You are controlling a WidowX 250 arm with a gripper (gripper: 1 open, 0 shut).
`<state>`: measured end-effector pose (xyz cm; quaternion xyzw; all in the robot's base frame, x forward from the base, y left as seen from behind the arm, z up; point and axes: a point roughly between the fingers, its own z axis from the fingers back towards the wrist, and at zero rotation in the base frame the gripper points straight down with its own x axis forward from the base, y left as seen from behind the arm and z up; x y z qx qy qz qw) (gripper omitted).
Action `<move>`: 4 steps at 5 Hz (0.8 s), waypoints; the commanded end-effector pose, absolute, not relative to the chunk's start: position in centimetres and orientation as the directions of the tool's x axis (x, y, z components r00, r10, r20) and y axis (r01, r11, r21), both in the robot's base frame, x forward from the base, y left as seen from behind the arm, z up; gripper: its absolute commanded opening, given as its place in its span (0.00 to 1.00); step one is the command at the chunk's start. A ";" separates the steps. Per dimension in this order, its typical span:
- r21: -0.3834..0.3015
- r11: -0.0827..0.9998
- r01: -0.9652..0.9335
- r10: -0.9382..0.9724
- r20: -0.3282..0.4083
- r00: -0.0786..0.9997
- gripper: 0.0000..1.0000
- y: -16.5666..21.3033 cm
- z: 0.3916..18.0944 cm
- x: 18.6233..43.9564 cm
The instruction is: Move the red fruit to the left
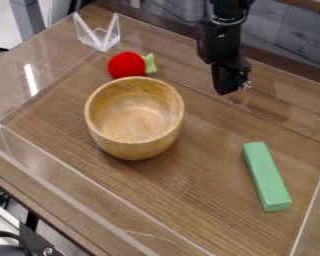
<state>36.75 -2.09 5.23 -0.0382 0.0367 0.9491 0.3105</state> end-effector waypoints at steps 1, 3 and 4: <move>0.033 -0.805 -0.592 0.584 -0.129 -0.802 1.00 -1.3 6.2 37.1; 0.044 -0.797 -0.602 0.593 -0.135 -0.794 1.00 -1.8 7.7 36.9; 0.046 -0.789 -0.613 0.603 -0.138 -0.786 1.00 -2.9 8.9 36.8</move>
